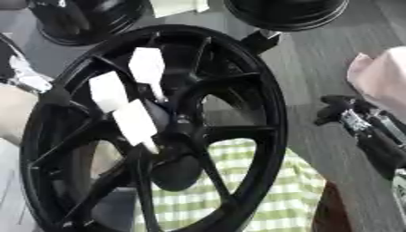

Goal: Pull the pin out of the wheel hub.

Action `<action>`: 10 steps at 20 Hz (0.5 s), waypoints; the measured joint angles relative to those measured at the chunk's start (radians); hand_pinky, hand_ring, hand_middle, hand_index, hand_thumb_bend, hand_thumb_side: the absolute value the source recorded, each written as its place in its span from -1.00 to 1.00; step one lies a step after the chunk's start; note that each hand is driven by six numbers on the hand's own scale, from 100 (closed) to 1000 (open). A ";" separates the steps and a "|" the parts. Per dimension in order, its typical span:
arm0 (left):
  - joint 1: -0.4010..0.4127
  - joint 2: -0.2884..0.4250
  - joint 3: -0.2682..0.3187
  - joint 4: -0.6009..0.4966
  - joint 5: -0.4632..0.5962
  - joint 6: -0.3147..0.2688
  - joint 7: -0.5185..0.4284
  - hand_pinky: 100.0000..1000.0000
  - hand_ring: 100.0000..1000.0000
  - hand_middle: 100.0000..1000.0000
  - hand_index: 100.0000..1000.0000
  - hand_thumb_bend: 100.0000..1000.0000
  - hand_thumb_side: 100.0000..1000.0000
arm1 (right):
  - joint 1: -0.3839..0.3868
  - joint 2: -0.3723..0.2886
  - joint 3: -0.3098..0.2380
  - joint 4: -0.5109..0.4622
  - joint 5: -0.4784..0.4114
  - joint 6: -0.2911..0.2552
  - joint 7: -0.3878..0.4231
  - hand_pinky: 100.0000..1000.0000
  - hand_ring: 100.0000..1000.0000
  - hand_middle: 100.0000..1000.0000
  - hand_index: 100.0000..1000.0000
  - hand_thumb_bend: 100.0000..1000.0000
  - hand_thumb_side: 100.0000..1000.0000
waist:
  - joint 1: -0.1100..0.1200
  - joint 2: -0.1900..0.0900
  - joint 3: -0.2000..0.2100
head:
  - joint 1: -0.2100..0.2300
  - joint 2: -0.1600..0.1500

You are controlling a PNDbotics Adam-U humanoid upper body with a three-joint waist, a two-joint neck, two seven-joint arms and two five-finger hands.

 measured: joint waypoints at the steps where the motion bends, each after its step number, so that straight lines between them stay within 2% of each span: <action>1: 0.000 0.000 -0.003 -0.002 0.007 0.008 0.008 0.53 0.45 0.21 0.49 0.64 -0.26 | 0.000 0.000 0.000 0.000 0.000 0.000 0.000 1.00 0.26 0.14 0.54 -1.00 0.22 | 0.000 0.000 0.000 | 0.000 0.000; 5: -0.003 0.000 -0.021 -0.011 0.034 0.055 0.055 0.48 0.36 0.09 0.40 0.67 -0.20 | 0.000 0.000 0.000 0.000 0.001 0.001 0.001 1.00 0.26 0.14 0.54 -1.00 0.22 | 0.000 0.002 0.000 | 0.001 0.000; 10: -0.015 -0.002 -0.049 -0.019 0.065 0.127 0.127 0.46 0.34 0.07 0.38 0.65 -0.19 | 0.000 0.000 0.000 0.000 0.005 0.002 0.003 1.00 0.26 0.14 0.54 -1.00 0.23 | 0.000 0.003 0.002 | 0.005 0.000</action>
